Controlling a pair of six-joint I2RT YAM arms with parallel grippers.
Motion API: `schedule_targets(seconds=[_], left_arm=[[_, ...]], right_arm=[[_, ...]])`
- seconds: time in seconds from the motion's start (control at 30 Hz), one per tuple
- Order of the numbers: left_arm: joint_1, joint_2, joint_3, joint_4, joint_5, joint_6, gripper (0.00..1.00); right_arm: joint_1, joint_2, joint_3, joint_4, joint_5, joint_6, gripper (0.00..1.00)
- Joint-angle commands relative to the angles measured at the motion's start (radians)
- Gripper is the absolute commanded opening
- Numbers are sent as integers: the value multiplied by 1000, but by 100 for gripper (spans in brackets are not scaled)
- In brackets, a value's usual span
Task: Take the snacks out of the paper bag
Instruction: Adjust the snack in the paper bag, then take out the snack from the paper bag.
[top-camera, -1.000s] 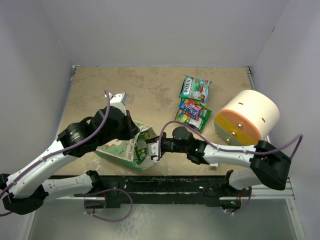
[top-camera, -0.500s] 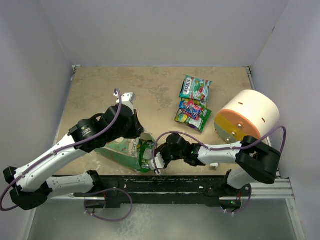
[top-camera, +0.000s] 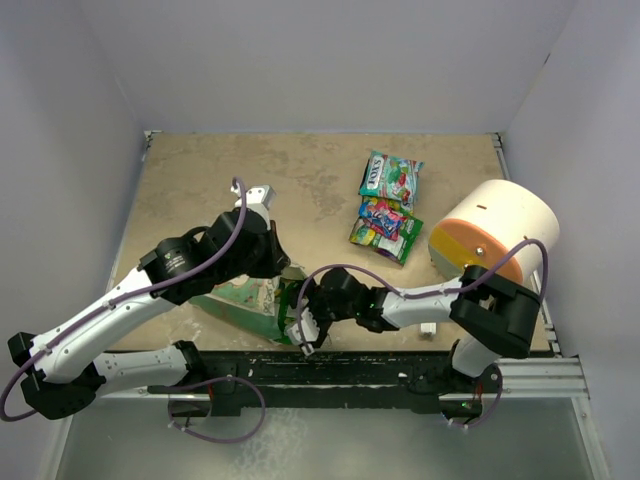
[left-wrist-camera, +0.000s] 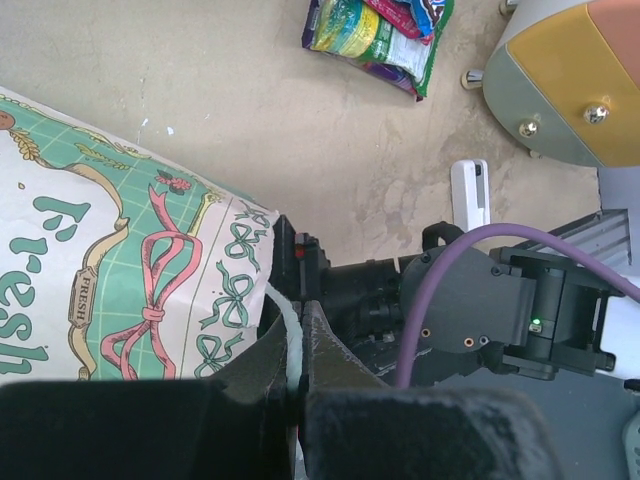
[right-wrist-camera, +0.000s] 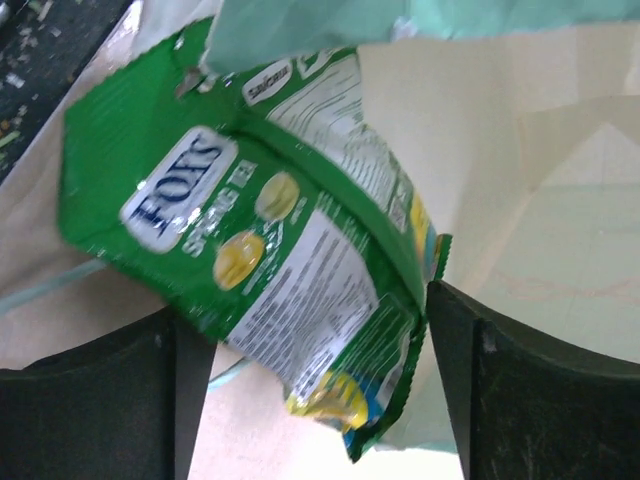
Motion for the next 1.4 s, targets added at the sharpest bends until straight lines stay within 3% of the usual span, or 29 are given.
schedule_targets(seconds=[0.0,0.17,0.27,0.3,0.57,0.73,0.83,0.93,1.03,1.17,1.37], left_arm=[[0,-22,47,42,2,13,0],[0,-35,41,44,3,12,0],[0,-43,36,44,2,12,0],[0,-46,36,45,0,13,0],[0,-50,48,35,-50,4,0],[0,-55,41,38,-69,4,0],[0,-60,34,49,-83,5,0],[0,-64,31,79,-83,14,0],[0,-49,30,159,-6,70,0],[0,-1,49,243,140,170,0],[0,3,60,170,114,170,0]], right_arm=[[10,27,74,58,-9,-13,73],[11,40,96,36,-8,12,37],[11,25,111,-19,-8,25,5],[11,12,113,-37,-11,32,0],[11,-236,72,-249,-111,155,0],[11,-445,66,-410,-137,350,0],[10,-552,77,-483,-122,495,0],[9,-630,100,-522,-5,612,0],[9,-626,126,-554,76,625,0],[10,-459,201,-514,108,569,0],[-16,-307,345,-543,137,650,0]])
